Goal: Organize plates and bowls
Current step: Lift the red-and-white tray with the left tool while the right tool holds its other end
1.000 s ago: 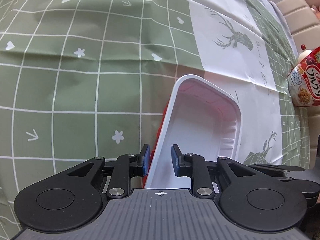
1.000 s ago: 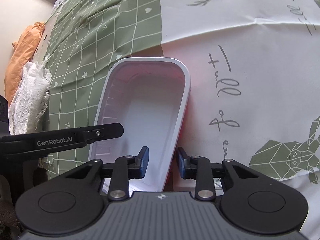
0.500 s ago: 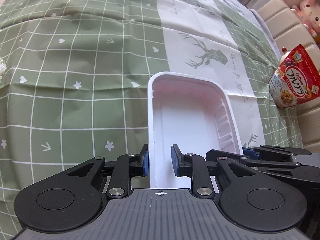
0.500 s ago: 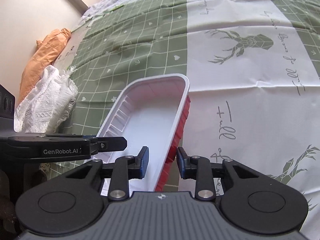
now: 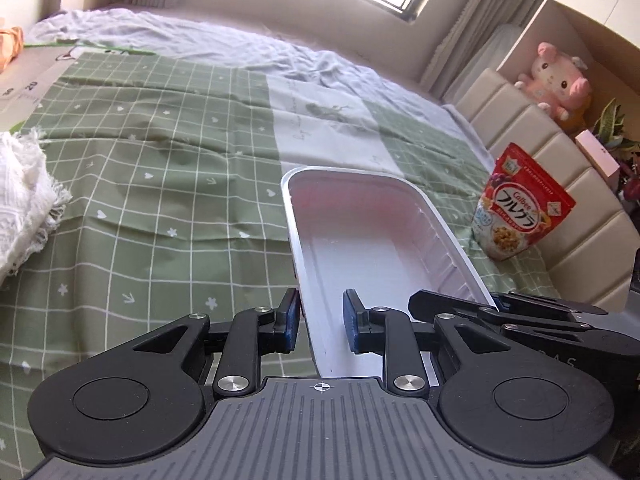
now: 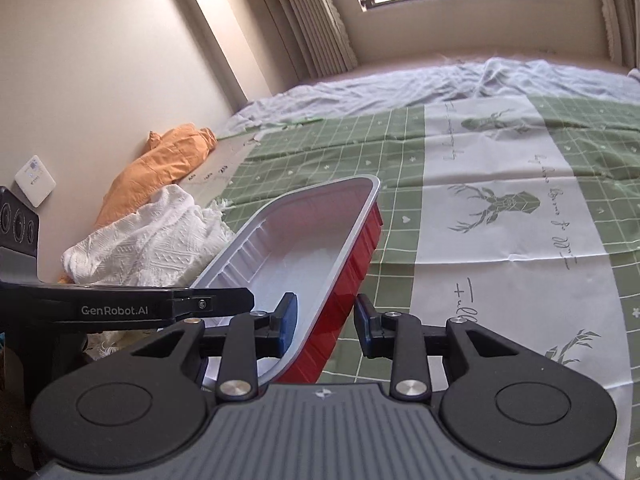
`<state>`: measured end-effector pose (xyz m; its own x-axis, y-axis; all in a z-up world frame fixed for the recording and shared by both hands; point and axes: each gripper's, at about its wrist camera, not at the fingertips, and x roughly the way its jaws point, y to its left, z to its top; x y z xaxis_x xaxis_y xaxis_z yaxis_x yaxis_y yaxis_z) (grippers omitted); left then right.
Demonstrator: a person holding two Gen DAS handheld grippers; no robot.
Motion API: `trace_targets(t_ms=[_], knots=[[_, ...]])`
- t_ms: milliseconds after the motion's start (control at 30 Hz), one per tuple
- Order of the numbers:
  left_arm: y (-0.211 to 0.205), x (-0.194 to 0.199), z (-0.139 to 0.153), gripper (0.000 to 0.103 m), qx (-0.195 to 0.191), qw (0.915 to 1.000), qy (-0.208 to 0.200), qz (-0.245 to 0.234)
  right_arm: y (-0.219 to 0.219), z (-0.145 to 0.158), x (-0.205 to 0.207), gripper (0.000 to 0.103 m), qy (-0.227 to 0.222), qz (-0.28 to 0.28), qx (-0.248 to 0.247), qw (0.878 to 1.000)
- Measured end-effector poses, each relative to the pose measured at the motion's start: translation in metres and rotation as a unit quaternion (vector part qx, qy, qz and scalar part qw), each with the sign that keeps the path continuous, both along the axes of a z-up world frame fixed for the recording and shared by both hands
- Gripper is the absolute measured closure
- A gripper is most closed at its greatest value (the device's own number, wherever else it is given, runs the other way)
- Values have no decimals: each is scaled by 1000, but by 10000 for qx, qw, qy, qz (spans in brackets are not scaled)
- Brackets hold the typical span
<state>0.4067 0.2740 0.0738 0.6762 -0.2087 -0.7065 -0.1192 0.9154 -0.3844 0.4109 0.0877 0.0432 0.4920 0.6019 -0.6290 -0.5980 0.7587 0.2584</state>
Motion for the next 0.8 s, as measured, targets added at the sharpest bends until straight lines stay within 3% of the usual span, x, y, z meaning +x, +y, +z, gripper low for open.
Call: trace_targets(t_ms=[233,333,467,633,800], knots=[[-28,-65,33,78,-154,9998,-130,62,-25,36,-86,71,-617,-55,-78,9980],[-40,-92,48,78,20,9995,-305,-25,-38,44,-107,70,-571,-40,83,9983],[-45,-109,46,78,-88,9998,-185,-10,-52,31,-125,69,-509,38,166,9986],[-54,-134,26,78,112,9996,-272,37,-62,0,-131,69,-185,129,305,9993],[-62,-152,7,78,115,9993,-363,-23,-62,-17,-143,69,-432,104,135,9989]])
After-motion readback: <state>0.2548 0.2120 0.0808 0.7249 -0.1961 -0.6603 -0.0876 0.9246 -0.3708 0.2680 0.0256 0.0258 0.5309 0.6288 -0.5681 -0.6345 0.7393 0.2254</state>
